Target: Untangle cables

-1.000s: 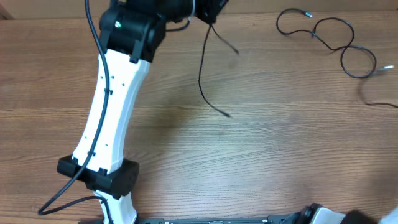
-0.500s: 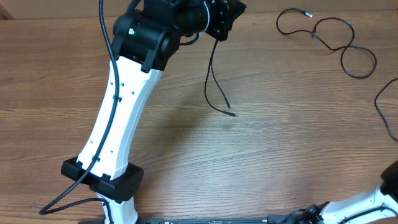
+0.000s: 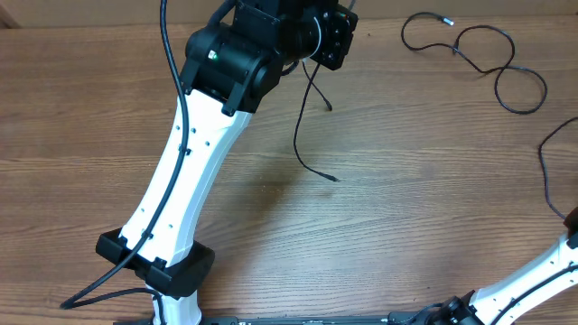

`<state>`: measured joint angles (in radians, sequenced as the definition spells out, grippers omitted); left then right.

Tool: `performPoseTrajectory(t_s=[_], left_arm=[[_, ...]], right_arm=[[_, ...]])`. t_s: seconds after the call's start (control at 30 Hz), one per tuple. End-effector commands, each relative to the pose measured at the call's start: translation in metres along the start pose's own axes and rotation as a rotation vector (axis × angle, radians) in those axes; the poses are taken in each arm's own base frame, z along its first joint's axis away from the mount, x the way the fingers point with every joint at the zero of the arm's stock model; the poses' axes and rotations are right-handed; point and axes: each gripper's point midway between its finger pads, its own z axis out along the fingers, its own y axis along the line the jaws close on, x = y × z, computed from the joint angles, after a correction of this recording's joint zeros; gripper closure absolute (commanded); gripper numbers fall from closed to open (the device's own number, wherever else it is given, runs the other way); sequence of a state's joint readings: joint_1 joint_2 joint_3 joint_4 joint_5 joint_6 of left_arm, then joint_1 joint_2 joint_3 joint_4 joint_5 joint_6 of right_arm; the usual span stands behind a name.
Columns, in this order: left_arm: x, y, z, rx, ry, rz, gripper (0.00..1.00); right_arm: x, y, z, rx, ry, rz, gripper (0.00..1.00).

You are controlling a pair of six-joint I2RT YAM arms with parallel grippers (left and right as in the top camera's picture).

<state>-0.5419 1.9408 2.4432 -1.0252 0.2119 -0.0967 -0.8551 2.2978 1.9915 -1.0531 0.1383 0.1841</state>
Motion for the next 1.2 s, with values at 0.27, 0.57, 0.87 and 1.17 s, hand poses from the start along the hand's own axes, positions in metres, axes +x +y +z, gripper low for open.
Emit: performPoseTrajectory(t_s=[0.27,0.57,0.87,1.17], left_arm=[[-0.007,0.006,-0.018,-0.062,-0.022,0.028,0.96],[0.012,-0.005,-0.018,0.006,0.055,0.051,0.96],[0.008,-0.088,-0.074,0.499,-0.007,0.231,0.96],[-0.012,-0.127,-0.192,0.754,-0.183,0.306,0.96]], right_arm=[[-0.056,0.036,-0.196,-0.229,-0.393,-0.018,0.00],[0.016,0.074,-0.421,-0.654,-0.710,-0.181,0.00],[0.145,0.128,-0.489,-1.083,-0.603,-0.693,0.00],[0.249,0.146,-0.505,-1.528,-0.495,-1.201,0.00]])
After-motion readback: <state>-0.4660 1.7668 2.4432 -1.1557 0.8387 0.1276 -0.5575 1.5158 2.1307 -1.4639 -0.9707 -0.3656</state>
